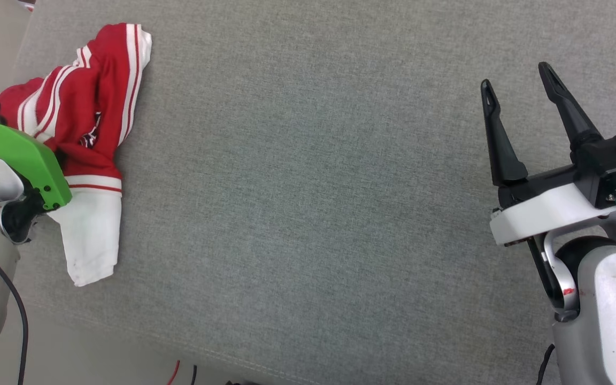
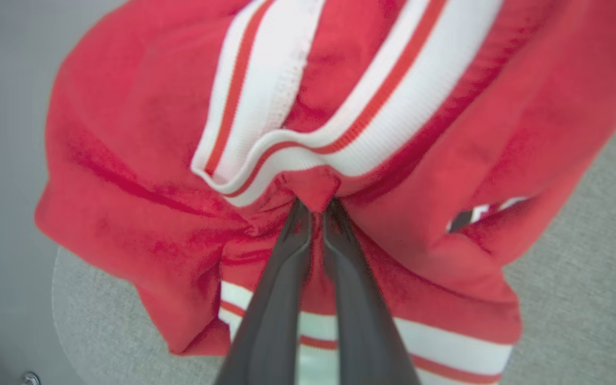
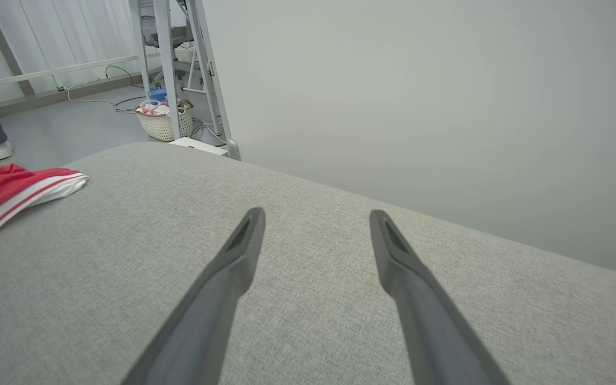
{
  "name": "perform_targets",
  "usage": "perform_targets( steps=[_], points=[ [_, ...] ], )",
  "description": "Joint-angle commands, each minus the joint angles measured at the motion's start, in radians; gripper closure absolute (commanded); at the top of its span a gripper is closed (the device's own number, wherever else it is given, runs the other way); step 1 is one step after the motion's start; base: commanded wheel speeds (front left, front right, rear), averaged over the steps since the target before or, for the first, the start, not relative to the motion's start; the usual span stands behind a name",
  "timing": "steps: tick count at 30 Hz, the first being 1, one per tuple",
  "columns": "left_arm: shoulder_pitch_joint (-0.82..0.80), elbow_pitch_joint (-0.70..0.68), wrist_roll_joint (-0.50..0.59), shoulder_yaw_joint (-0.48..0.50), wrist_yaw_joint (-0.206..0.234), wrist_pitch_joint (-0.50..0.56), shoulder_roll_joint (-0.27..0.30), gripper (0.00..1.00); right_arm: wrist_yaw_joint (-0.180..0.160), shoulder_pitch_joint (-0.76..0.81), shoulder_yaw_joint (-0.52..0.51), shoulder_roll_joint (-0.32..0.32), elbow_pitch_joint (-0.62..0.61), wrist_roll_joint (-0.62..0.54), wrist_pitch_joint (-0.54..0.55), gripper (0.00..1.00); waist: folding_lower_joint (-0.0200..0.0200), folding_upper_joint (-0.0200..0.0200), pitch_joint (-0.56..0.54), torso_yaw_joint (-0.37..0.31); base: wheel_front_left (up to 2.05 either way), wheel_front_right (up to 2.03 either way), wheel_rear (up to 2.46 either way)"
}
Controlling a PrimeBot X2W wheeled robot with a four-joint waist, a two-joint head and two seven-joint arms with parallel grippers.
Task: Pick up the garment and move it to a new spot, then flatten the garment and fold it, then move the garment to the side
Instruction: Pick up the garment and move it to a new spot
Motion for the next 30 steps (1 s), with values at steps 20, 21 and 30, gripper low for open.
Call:
perform_targets(
  steps=[20,21,30],
  points=[
    [-0.045,0.01,0.123,0.023,0.095,-0.539,-0.011,1.0,-0.001,0.173,-0.079,0.042,0.083,0.086,-0.097,0.0,0.0,0.0,-0.309,-0.02,0.0,0.0,0.0],
    [-0.036,-0.012,0.129,0.031,0.1,-0.54,-0.013,1.0,-0.001,0.181,-0.081,0.042,0.085,0.095,-0.1,0.0,0.0,0.0,-0.32,-0.027,0.0,0.0,0.0],
    [0.14,-0.257,0.123,0.053,0.116,-0.51,-0.057,1.0,-0.001,0.236,-0.063,0.043,0.125,0.152,-0.115,0.0,0.0,0.0,-0.405,-0.15,0.0,0.0,0.0]
  ],
)
